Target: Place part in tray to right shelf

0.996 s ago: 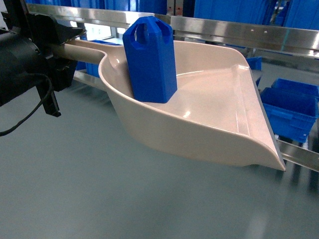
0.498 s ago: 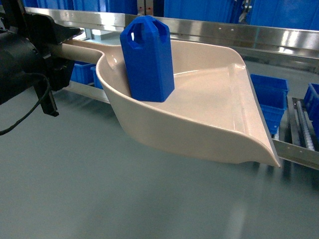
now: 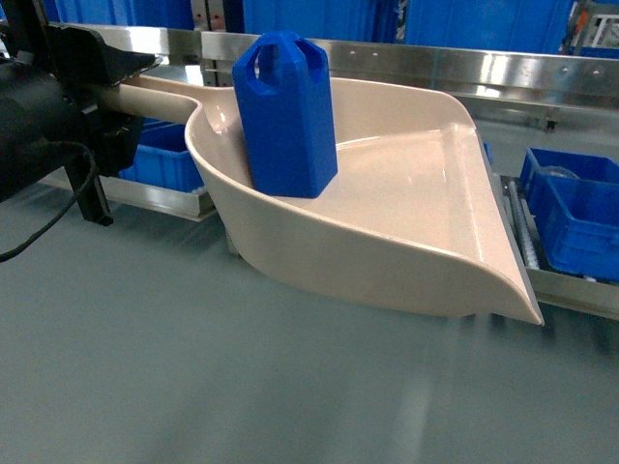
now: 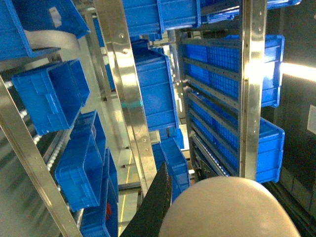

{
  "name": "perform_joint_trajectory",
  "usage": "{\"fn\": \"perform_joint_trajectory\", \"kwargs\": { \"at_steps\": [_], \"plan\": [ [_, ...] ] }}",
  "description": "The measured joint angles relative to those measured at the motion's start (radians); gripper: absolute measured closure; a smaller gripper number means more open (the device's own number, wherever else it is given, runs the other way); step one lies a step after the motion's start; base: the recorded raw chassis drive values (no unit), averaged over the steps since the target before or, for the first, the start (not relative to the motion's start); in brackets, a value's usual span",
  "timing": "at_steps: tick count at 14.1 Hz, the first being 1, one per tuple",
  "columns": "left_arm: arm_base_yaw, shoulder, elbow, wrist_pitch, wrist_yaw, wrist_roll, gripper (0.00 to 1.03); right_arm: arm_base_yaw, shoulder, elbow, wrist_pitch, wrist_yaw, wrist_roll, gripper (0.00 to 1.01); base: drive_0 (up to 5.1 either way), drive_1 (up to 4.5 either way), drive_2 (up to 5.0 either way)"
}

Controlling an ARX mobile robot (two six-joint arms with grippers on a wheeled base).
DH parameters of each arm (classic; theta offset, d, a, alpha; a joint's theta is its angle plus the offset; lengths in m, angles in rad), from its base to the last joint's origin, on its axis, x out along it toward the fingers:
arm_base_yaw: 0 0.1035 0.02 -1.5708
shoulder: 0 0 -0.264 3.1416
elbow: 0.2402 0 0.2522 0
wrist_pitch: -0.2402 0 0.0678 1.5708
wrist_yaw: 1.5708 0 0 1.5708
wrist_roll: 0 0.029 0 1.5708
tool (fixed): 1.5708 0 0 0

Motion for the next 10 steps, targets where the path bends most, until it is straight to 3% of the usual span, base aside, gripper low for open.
{"fn": "perform_joint_trajectory", "kwargs": {
  "at_steps": [10],
  "plan": [
    [0.0, 0.0, 0.0, 0.0, -0.001, 0.0, 0.91, 0.0, 0.0, 0.0, 0.0, 0.0, 0.0, 0.03, -1.5, -1.48, -1.5]
  ]
}}
